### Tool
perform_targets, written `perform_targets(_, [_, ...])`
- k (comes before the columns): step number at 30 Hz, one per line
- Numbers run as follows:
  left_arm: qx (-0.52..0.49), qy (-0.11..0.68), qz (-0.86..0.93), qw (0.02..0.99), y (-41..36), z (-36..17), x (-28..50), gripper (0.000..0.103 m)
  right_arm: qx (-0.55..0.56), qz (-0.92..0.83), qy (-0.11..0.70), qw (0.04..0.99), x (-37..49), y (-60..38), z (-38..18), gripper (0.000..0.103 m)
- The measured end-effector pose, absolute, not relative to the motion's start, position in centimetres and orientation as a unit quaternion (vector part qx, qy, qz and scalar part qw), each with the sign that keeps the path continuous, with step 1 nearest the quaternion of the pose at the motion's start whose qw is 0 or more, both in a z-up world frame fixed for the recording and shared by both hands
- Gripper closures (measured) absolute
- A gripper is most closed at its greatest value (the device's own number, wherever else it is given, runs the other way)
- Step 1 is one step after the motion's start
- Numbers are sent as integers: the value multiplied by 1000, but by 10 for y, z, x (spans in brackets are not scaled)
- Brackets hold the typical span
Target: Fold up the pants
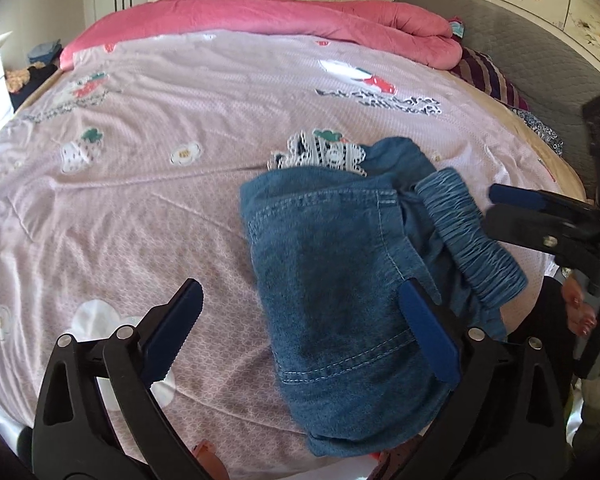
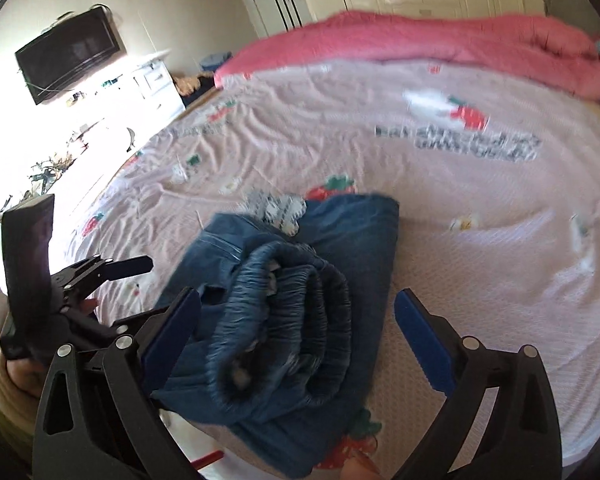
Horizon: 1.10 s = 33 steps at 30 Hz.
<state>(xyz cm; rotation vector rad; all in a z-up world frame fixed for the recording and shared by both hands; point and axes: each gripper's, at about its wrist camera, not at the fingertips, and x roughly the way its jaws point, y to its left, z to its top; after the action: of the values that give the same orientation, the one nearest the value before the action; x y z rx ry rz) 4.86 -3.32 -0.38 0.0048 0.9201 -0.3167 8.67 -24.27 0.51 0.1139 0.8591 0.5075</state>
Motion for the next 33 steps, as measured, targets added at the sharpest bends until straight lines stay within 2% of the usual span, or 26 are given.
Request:
perform_targets(12, [-51, 474, -171, 862, -28, -31, 62, 10, 128, 273, 447, 842, 115, -253, -35, 8])
perform_targets(13, [-56, 475, -173, 861, -28, -32, 63, 10, 128, 277, 444, 843, 115, -253, -36, 12])
perform_targets(14, [-59, 476, -174, 860, -28, -33, 63, 10, 132, 287, 442, 840, 115, -253, -37, 29])
perform_targets(15, [-60, 477, -176, 859, -29, -33, 63, 10, 140, 295, 442, 835, 115, -253, -37, 37])
perform_targets(16, [-60, 480, -179, 857, -30, -34, 63, 12, 142, 298, 442, 834, 115, -253, -37, 40])
perform_targets(17, [-61, 480, -183, 856, -32, -34, 63, 17, 141, 300, 439, 835, 114, -253, -36, 47])
perform_targets(18, [-64, 480, -190, 854, -33, -33, 62, 29, 141, 301, 435, 837, 112, -254, -36, 52])
perform_targets(19, [-71, 480, -204, 850, -35, -32, 62, 47, 141, 302, 433, 838, 111, -254, -36, 54])
perform_targets(23, [-46, 469, -212, 856, -47, -23, 57, 61, 121, 300, 411, 852, 102, -251, -28, 63])
perform_targets(25, [-38, 459, -211, 862, -49, -16, 55, 73, 91, 300, 394, 864, 94, -244, -19, 66])
perform_targets(33, [-2, 399, -189, 898, -48, 23, 62, 76, 41, 309, 329, 891, 98, -223, 27, 67])
